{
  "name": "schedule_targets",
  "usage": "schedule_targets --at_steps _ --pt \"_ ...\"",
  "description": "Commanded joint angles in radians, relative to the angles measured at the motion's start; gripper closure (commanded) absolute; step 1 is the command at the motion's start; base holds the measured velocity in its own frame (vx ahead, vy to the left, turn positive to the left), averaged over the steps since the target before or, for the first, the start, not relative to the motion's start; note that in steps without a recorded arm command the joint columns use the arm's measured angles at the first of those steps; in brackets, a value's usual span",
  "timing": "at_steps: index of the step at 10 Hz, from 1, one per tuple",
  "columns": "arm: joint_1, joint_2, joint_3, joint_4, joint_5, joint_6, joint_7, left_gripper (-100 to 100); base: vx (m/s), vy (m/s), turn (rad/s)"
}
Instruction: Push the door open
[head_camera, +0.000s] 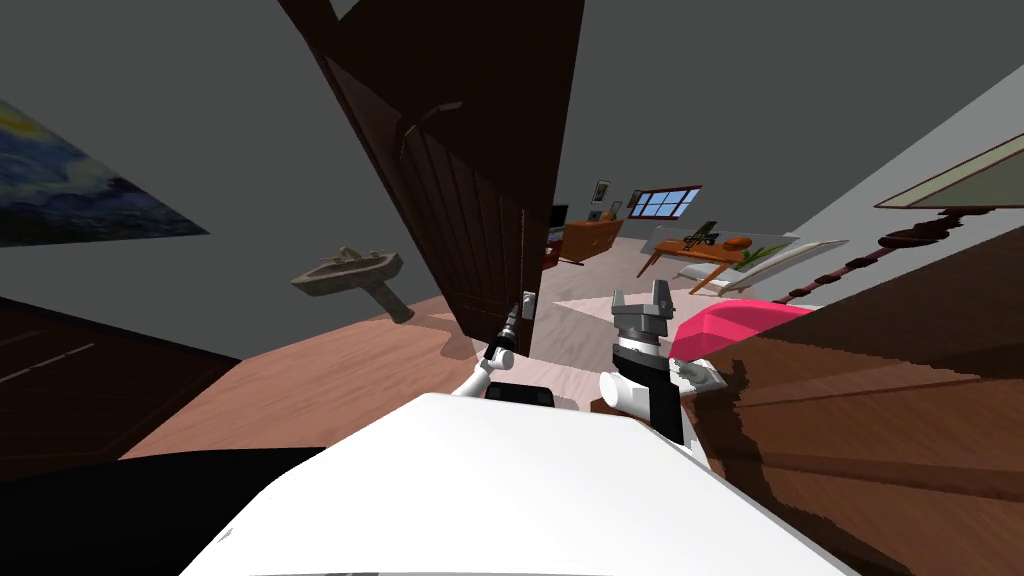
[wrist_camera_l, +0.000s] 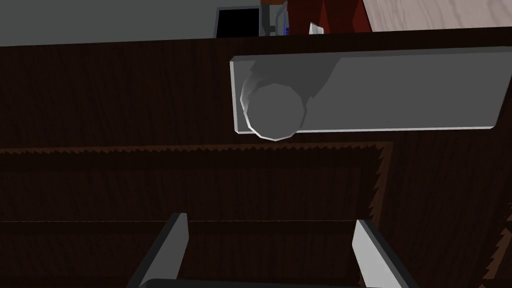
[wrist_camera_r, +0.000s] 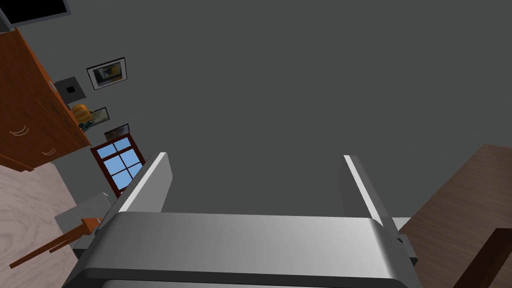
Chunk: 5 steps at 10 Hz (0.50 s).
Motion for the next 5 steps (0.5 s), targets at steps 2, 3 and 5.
schedule_targets --at_steps 2,3,5 --pt "-0.012 -0.002 0.014 0.011 -0.007 0.002 0.007 -100 0.215 -0.092 -0.016" --pt "-0.015 -0.014 0.017 0.015 -0.009 0.002 0.010 -100 0.174 -0.077 -0.023" --pt "-0.020 -0.048 0.024 0.021 -0.014 0.002 0.014 -100 0.147 -0.102 -0.019"
